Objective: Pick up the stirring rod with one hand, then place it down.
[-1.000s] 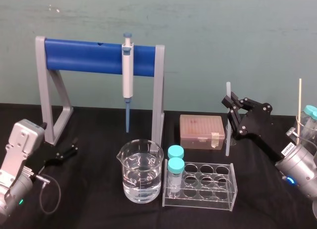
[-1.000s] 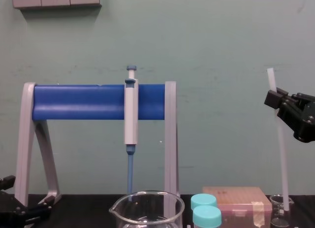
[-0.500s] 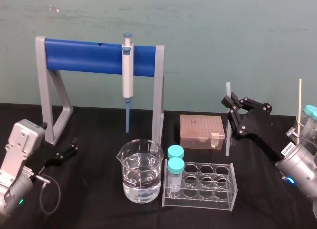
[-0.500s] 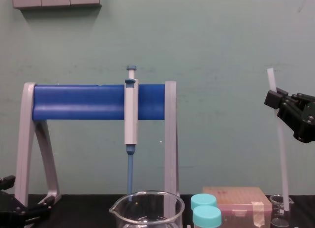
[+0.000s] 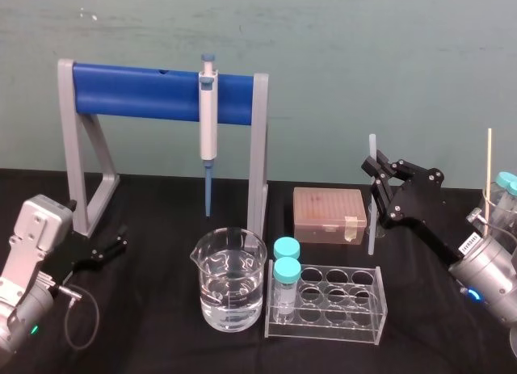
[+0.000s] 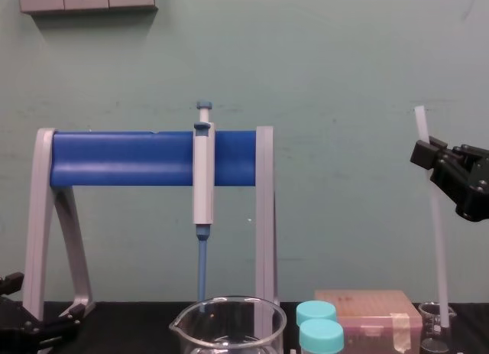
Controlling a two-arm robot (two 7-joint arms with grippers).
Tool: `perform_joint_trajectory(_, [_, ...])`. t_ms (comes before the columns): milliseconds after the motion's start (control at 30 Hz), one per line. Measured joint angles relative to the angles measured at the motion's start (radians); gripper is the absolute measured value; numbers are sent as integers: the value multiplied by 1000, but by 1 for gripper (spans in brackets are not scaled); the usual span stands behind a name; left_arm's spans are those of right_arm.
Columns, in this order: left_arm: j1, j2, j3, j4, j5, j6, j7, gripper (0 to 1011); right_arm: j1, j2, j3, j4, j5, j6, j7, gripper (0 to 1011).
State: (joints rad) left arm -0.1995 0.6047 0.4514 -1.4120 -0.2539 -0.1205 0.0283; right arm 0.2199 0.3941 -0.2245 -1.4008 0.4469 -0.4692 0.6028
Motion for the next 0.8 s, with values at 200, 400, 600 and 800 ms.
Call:
perform_joint_trajectory(200, [0,0,0,0,0,0,0,1000,0,0,0,0,0,0,0,64])
perform_joint_trajectory(400, [0,0,0,0,0,0,0,1000,0,0,0,0,0,0,0,64])
perform_joint_trajectory(600, [0,0,0,0,0,0,0,1000,0,0,0,0,0,0,0,64])
perform_joint_trajectory(800, [0,0,0,0,0,0,0,1000,0,0,0,0,0,0,0,64])
